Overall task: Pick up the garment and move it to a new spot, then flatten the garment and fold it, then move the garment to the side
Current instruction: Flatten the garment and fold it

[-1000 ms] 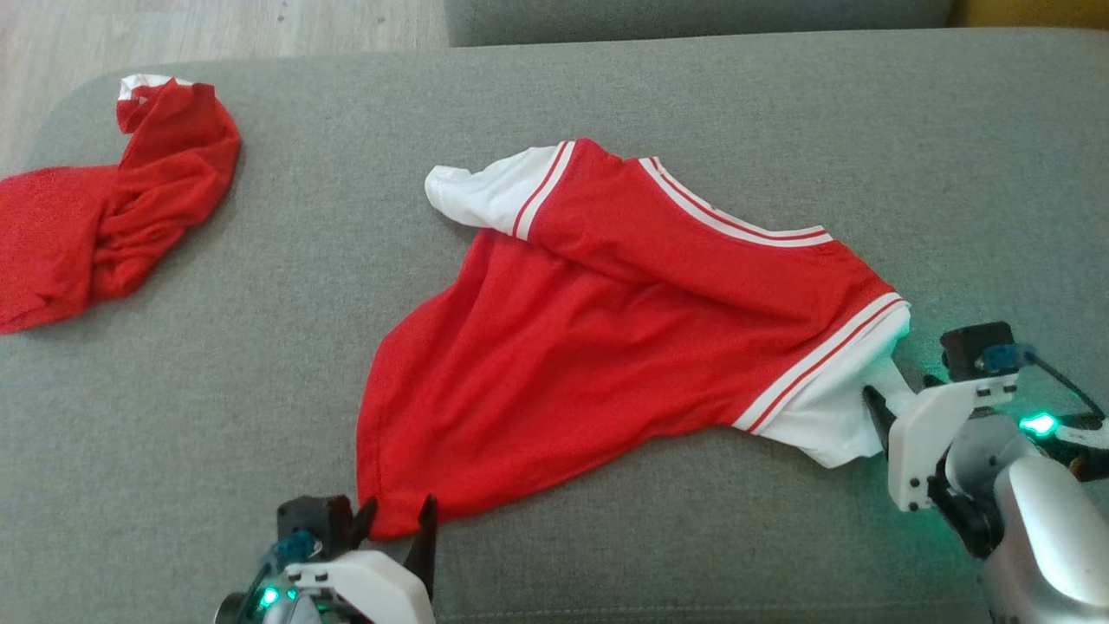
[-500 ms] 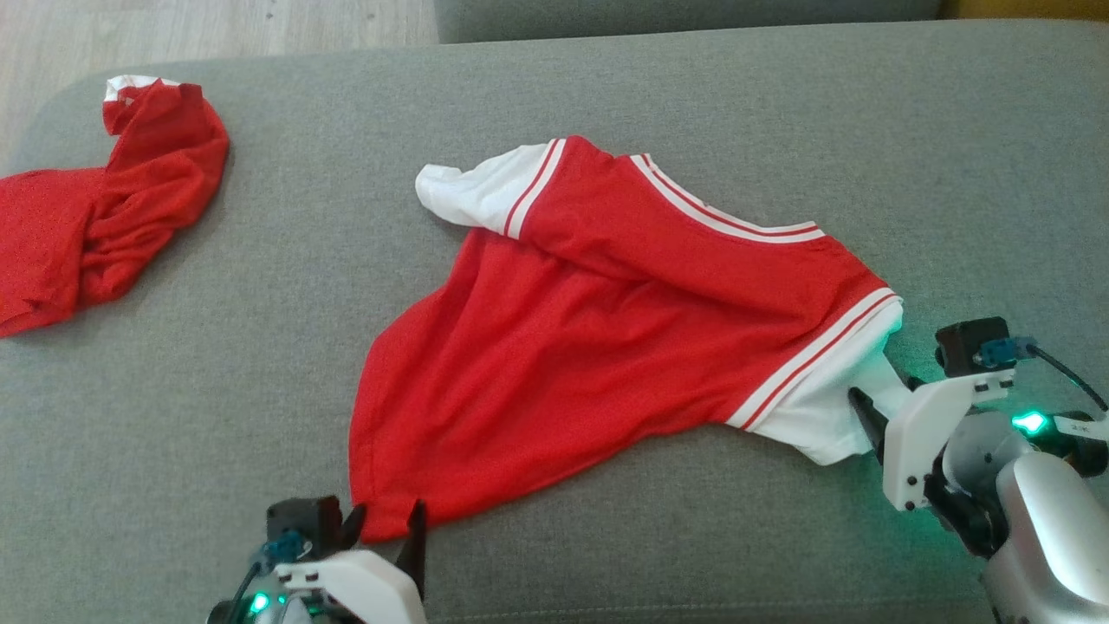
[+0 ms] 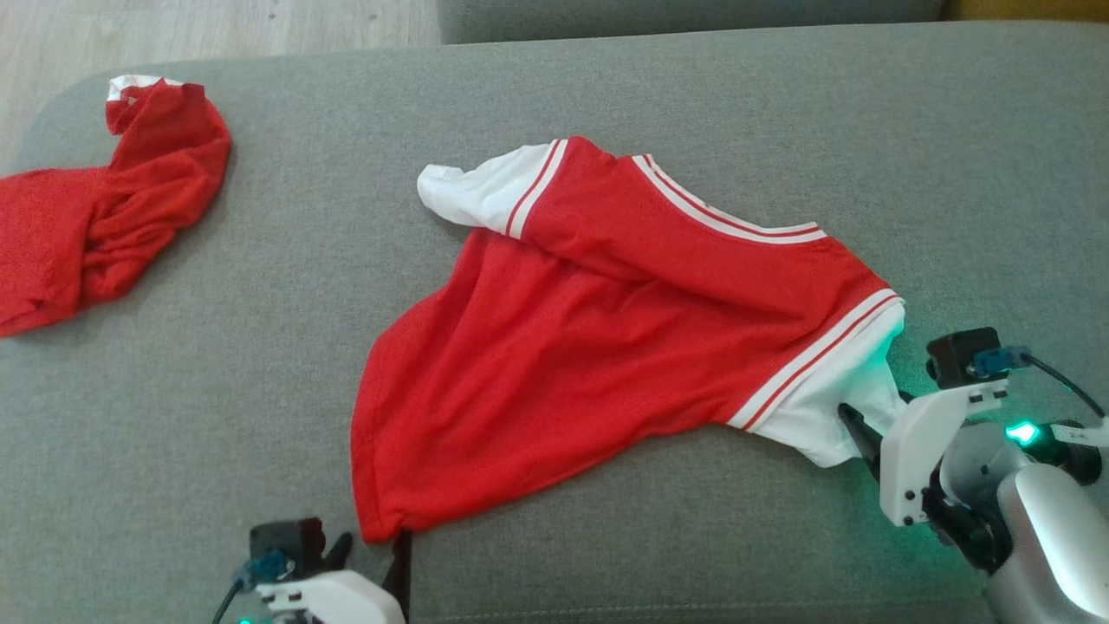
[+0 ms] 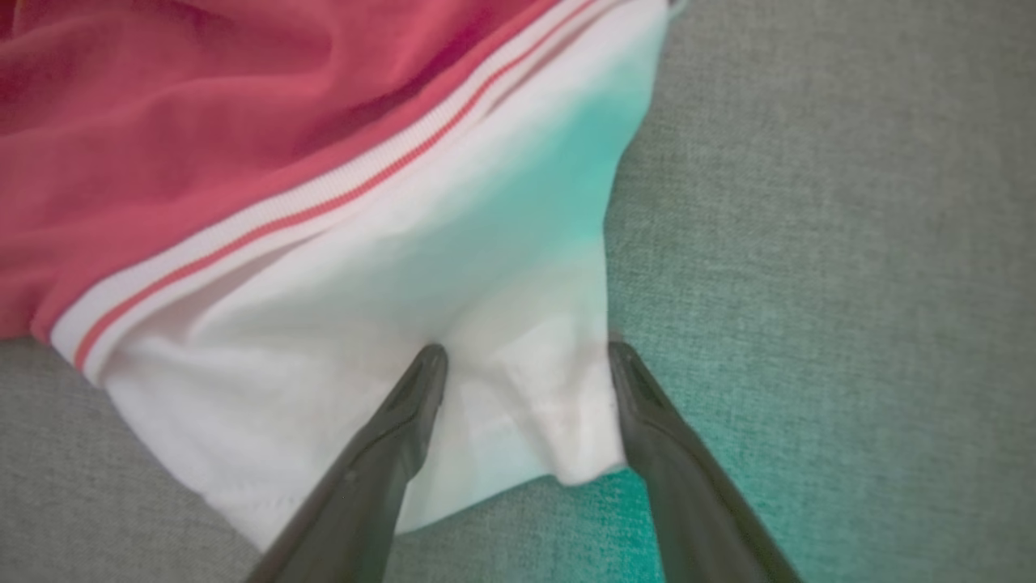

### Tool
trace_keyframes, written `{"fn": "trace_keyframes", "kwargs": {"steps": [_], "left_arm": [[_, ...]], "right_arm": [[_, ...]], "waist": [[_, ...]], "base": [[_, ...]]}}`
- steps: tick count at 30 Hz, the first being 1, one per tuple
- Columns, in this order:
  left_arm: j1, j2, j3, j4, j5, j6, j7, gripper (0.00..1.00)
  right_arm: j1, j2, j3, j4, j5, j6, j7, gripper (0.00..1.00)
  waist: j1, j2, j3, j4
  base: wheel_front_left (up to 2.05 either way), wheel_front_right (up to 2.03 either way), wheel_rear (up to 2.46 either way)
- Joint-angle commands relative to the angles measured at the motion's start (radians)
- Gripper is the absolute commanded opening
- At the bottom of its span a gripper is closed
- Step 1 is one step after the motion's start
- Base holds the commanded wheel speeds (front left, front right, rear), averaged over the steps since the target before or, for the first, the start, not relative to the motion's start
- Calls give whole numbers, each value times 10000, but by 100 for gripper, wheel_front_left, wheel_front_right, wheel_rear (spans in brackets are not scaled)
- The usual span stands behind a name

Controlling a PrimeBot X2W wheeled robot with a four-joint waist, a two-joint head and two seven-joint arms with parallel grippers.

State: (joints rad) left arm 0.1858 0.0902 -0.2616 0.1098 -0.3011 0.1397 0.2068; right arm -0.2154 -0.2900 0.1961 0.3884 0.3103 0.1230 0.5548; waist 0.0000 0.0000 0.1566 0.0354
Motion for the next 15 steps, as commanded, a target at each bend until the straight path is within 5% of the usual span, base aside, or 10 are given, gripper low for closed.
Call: {"fn": "trace_keyframes", "kwargs": {"steps": [1, 10, 12, 15], "left_arm": [[-469, 0, 214, -215, -17, -45, 10, 100], [-810, 12, 165, 12, -140, -88, 24, 100], [-808, 68, 117, 61, -166, -143, 146, 100], [-848, 103, 35, 143, -238, -254, 288, 0]], "right_arm": [[177, -78, 369, -96, 73, 77, 172, 100], [132, -191, 565, -190, 231, 77, 345, 96], [131, -212, 571, -171, 252, 77, 399, 66], [154, -225, 682, -133, 337, 77, 563, 0]], "waist": [[0, 0, 12, -16], [0, 0, 71, -228], [0, 0, 77, -251], [0, 0, 106, -252]], "base": [[0, 0, 0], [0, 0, 0], [0, 0, 0], [0, 0, 0]]}}
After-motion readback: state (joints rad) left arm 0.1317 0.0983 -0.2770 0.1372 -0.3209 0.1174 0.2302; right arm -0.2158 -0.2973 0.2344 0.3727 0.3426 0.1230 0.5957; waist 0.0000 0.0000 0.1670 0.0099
